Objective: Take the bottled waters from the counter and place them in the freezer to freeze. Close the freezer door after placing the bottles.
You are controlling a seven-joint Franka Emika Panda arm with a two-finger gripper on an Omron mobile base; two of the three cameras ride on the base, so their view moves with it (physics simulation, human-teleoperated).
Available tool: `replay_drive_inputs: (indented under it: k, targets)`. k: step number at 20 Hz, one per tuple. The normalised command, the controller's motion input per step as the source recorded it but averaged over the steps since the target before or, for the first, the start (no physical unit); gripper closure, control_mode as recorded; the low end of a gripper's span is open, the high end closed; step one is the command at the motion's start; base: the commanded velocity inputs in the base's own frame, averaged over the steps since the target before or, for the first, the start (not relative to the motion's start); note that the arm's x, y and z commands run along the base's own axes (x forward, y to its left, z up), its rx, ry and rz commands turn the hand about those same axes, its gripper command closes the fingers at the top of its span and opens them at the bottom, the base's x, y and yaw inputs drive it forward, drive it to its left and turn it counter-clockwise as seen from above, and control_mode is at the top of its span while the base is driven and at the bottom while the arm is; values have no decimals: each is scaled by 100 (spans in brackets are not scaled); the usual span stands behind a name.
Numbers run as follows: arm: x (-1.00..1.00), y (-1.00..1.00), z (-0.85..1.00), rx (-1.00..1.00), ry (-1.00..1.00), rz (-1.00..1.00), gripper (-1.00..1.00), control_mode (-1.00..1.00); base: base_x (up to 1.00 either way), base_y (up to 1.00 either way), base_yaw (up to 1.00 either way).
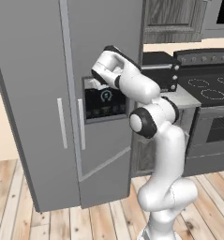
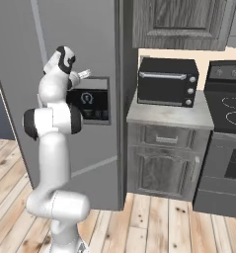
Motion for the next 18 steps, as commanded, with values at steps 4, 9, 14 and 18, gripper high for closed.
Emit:
replay_drive_inputs:
  k: [4,9,14,18]
  targets:
    - [100,17,-11,-9,15,-43,-100,-100,0,0,0]
    - [69,4,-11,-7,8,-23,-100,-100,0,0,0]
    - [28,0,-4,-2,2,-8,-100,-100,0,0,0]
    - [-7,7,0,0,0,0,-100,-100,0,0,0]
